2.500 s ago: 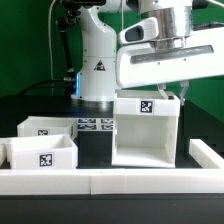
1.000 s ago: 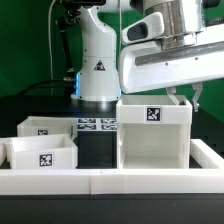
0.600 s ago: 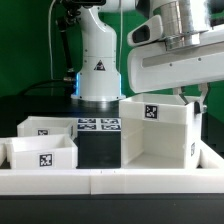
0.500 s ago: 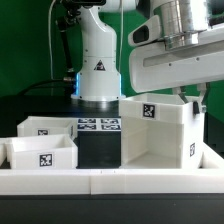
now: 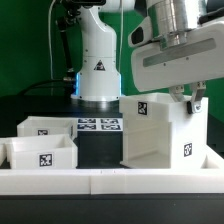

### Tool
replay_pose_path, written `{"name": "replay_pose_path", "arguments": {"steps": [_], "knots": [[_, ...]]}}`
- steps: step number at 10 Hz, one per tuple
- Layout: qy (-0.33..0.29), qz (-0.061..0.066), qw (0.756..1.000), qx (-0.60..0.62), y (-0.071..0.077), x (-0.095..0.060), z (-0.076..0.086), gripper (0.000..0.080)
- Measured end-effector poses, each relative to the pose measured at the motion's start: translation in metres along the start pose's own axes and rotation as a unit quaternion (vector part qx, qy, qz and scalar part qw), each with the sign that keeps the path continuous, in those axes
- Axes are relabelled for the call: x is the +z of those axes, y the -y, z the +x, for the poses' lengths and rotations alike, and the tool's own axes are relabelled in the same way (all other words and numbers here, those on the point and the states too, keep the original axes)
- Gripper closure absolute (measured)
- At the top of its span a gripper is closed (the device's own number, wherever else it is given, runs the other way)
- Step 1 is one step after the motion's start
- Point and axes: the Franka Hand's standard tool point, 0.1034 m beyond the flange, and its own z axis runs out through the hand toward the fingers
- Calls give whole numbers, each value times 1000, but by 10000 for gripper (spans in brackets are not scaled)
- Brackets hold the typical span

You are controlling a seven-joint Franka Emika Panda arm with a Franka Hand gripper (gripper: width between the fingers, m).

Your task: Assemble drawer

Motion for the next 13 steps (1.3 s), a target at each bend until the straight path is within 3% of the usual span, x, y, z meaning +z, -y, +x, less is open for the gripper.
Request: {"name": "replay_pose_path", "arguments": {"steps": [2,6,9,13], "knots": [[9,1,998,70,4,0,7,745],[22,0,974,226,14,7,5,745],[27,-5,971,237,23,13,13,745],[33,-6,969,245,22,12,16,745]]}}
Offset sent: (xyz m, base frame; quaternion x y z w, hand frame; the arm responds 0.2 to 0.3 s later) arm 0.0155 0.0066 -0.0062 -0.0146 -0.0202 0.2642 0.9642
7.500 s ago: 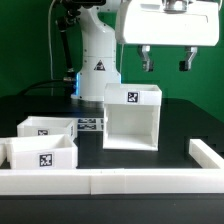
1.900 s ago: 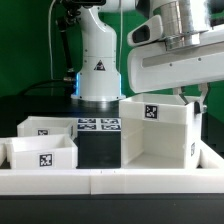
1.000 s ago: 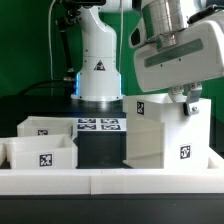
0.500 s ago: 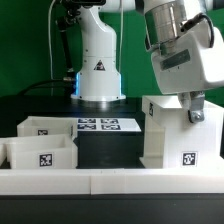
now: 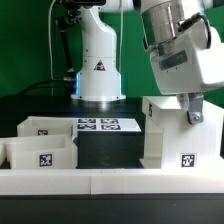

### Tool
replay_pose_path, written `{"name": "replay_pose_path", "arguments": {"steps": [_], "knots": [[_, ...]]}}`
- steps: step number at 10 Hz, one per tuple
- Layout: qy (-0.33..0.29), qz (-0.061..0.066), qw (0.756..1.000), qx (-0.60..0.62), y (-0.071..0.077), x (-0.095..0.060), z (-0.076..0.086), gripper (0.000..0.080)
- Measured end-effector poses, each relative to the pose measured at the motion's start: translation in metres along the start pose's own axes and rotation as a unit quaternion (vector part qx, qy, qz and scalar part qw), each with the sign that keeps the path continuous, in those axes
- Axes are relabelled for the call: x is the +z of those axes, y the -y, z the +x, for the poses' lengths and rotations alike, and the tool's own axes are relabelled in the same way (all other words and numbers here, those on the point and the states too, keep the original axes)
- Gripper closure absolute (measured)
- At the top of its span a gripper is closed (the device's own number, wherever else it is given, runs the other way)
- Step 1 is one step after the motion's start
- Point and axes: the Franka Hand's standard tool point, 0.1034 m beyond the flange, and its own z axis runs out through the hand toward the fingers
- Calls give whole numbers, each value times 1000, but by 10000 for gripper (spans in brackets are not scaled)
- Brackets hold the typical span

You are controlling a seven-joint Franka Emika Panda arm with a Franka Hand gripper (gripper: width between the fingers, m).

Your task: Assemble drawer

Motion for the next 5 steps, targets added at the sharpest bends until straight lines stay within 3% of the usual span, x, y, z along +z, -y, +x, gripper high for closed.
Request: {"name": "replay_pose_path", "arguments": {"steps": [1,2,3,4,5], "knots": [[0,1,1000,-2,0,0,-1,673],[0,3,1000,-4,1,-1,-1,673],[0,4,1000,-14,2,-2,-2,487],[0,4,999,-42,2,-4,-4,352],[1,6,998,-54,3,-6,-7,352]]}}
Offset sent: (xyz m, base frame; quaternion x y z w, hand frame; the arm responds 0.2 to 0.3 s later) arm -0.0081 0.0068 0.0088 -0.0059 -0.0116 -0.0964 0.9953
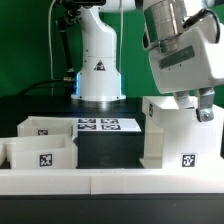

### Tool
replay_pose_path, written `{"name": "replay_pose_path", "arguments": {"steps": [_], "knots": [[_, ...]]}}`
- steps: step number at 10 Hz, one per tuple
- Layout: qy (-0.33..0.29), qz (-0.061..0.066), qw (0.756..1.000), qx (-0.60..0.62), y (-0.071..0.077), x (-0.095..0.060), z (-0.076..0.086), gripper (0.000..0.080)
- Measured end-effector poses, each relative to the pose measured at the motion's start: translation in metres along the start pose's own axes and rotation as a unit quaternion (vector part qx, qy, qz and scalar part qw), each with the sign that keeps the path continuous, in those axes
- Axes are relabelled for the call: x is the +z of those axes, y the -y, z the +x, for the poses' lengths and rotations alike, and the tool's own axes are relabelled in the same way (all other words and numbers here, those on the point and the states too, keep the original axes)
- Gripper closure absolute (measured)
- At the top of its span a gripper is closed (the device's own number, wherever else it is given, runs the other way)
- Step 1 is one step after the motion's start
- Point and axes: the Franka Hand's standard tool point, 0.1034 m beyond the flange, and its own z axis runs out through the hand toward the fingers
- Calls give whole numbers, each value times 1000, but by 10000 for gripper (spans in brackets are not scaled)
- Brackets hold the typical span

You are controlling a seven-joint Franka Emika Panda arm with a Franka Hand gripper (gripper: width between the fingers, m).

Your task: Assemble drawer

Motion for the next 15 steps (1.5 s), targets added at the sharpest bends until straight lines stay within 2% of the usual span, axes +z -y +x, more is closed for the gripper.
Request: {"name": "replay_pose_path", "arguments": {"steps": [1,2,4,5,7,8,9,10,11,12,15], "knots": [[0,3,1000,-30,2,-6,-2,201],[0,8,998,-60,3,-16,-4,166],[-2,14,986,-165,2,-32,2,152],[-2,14,978,-206,1,-32,6,150],[-2,13,977,-212,1,-31,4,150],[-3,13,968,-252,1,-31,5,150],[1,-2,945,-328,-2,-35,6,150],[2,-4,924,-383,-1,-46,7,150],[-2,2,901,-434,0,-57,10,150],[-5,7,870,-492,-2,-61,21,150],[-7,2,844,-537,-4,-60,26,150]]}}
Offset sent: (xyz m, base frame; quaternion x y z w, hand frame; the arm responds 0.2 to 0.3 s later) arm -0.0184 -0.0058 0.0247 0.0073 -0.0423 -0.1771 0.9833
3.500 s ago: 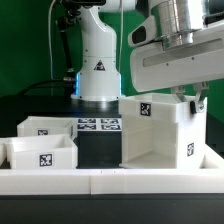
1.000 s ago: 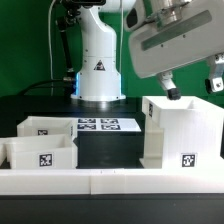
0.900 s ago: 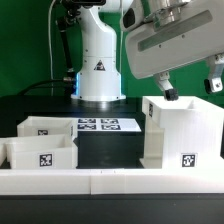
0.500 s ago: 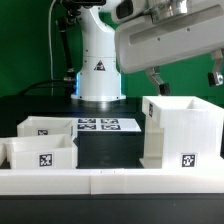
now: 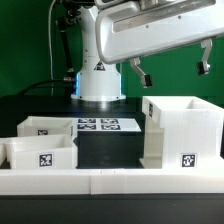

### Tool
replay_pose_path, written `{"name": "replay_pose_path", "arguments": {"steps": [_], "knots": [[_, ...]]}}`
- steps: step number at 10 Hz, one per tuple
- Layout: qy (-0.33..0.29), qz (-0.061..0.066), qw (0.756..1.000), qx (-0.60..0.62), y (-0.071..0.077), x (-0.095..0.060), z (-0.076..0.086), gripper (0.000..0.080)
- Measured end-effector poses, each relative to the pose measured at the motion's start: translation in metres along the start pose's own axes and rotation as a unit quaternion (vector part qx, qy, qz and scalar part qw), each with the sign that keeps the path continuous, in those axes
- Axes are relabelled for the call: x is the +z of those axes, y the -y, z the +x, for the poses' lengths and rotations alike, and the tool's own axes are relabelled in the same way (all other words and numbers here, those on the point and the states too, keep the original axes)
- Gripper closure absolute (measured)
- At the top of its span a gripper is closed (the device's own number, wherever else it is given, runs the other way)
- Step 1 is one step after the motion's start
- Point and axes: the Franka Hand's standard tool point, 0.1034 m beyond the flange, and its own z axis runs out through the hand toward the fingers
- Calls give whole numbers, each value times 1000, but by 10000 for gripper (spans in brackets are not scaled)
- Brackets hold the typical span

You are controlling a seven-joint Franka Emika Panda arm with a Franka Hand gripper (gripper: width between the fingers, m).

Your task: Assemble drawer

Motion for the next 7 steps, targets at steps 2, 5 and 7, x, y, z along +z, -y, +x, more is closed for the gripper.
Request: {"name": "replay_pose_path", "arguments": {"steps": [2,5,7], "knots": [[4,-17,997,-79,-42,-11,-4,150],[-13,-51,993,-107,-92,-10,-6,150],[-10,-45,994,-100,-103,-8,-6,150]]}}
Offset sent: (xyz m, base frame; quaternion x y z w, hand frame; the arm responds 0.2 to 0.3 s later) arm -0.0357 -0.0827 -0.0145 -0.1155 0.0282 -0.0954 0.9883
